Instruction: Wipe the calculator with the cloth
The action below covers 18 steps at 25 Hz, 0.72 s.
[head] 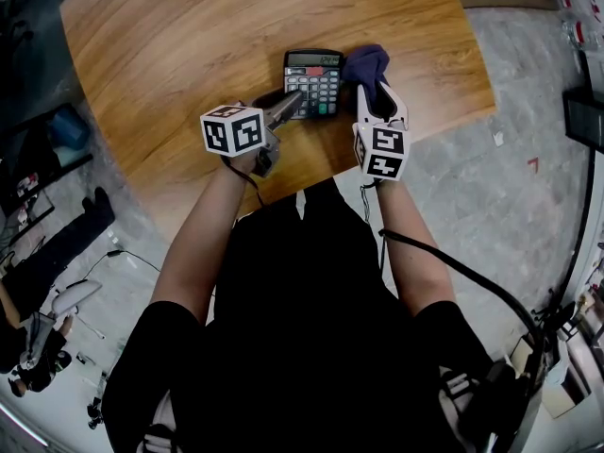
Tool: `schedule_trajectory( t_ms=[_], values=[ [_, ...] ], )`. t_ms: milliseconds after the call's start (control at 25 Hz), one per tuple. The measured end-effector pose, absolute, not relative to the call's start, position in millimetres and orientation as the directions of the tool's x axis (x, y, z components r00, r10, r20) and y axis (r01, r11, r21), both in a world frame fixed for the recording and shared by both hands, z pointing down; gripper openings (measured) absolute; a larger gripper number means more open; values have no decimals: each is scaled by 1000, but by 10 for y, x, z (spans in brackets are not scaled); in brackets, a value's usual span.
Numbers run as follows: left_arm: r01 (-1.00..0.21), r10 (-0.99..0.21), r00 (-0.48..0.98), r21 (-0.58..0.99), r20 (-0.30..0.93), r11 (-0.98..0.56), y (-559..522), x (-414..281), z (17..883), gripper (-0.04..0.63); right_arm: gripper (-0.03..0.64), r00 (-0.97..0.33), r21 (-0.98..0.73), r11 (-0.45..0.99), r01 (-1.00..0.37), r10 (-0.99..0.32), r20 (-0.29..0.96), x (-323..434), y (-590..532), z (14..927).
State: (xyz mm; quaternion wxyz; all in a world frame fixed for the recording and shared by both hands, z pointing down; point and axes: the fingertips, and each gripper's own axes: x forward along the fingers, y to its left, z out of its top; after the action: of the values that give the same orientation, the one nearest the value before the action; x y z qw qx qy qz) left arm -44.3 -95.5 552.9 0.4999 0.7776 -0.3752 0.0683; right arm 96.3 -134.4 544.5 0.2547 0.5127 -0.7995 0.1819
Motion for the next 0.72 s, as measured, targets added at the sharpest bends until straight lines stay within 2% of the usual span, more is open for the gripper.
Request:
schedule_trajectory(
  t_ms=[160, 400, 720],
  values=[
    [-737, -522, 649, 628, 554, -250, -957, -468, 5569, 140, 77, -315, 19, 382, -924, -788, 529, 987, -1390, 5199],
    [-820, -505, 562, 522, 655, -235, -938, -544, 5688, 161, 77, -341, -5, 393, -920, -793, 505, 907, -1369, 5085],
    [-906, -553, 420, 297, 720, -301, -965, -579, 5687, 179, 77, -512, -101, 555, -826, -663, 545, 296, -1029, 5214]
  ],
)
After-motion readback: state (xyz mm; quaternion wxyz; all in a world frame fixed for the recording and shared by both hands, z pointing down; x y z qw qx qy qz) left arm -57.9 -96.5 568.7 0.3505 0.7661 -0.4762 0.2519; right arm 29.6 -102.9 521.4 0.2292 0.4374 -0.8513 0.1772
